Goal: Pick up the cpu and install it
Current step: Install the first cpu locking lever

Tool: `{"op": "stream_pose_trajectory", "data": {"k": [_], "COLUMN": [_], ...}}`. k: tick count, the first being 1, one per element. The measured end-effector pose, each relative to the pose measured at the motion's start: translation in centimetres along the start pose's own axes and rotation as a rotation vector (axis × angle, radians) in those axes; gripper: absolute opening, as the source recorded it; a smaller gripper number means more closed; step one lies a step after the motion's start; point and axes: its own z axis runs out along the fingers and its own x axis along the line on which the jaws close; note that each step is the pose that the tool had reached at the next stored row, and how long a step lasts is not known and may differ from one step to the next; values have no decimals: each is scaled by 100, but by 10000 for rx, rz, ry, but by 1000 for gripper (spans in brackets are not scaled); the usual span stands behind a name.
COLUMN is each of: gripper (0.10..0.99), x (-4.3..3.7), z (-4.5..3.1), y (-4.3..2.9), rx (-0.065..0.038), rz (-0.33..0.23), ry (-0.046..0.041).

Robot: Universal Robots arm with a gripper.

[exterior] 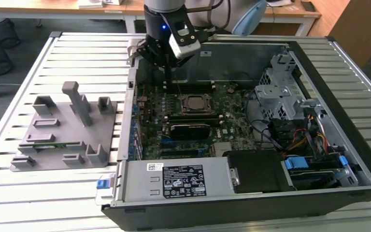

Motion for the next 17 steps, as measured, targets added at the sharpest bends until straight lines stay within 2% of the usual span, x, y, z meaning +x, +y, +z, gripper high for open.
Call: {"op": "stream_pose_trajectory", "data": {"k": [3,13,17], "gripper": [106,106,106], "x": [5,11,18], "z": [58,239,295], "y": [52,64,137], "rx": [-4,-1,-11], "rz": [-1,0,0], "ry": [-3,-1,-1]}}
